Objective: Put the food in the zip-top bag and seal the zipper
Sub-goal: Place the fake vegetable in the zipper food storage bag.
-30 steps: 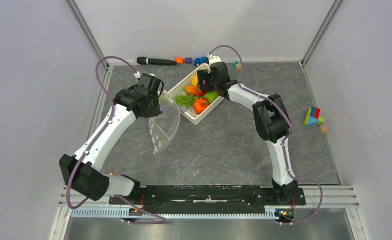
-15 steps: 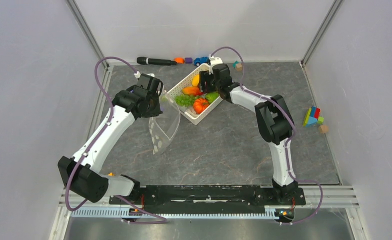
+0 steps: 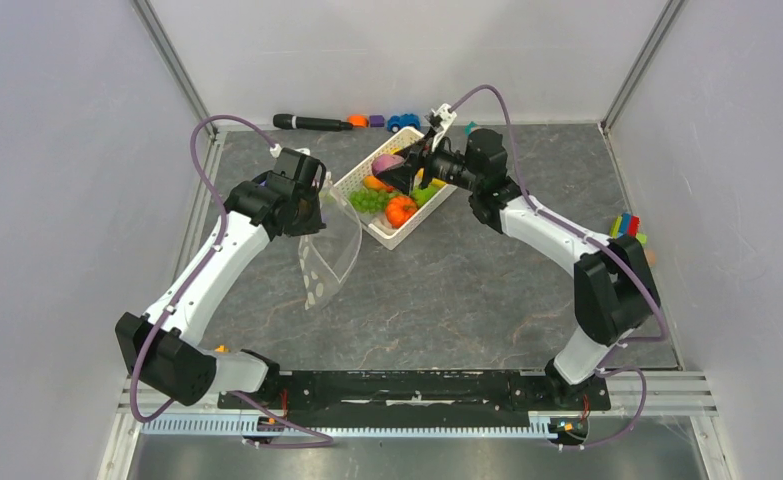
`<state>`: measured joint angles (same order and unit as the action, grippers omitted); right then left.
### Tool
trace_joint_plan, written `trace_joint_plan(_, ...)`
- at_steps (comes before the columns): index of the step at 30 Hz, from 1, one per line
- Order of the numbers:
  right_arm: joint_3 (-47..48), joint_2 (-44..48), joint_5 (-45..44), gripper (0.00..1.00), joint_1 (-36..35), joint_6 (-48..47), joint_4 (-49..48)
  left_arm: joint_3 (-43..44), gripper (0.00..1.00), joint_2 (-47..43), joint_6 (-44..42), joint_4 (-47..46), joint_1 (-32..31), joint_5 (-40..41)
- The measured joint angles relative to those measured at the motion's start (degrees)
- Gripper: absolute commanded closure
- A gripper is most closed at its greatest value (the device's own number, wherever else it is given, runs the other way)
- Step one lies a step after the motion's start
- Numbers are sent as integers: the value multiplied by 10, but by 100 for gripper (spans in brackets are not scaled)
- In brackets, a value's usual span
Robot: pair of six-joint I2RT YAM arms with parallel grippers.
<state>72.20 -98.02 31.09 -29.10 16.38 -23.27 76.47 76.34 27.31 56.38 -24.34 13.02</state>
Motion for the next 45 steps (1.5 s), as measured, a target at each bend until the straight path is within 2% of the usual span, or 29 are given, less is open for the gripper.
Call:
trace_joint_plan(4, -56, 35, 108, 58, -24, 39, -98, 0, 98, 0, 0, -2, 0, -3)
trace_joint_plan(8, -82, 40, 177, 58, -57, 71, -160, 0, 98, 0, 0, -6, 0, -11)
trace_joint_plan(17, -83, 40, 222, 59, -112, 68, -182, -2, 98, -3, 0, -9, 0, -19)
trace_joint_plan(22, -41, 35, 144, 59, -138, -39, -37, -5, 98, -10, -2, -10, 0, -29)
trace_joint_plan(29, -20, 34, 45, 54, -167, -122, 71, -8, 98, -19, -8, -13, 0, -42)
trace_joint_plan(38, 12, 33, -131, 33, -186, -185, 190, -9, 98, -26, -13, -20, 0, -63)
trace_joint_plan(45, 31, 27, -203, 8, -197, -206, 244, -10, 98, -26, -18, -27, 0, -77)
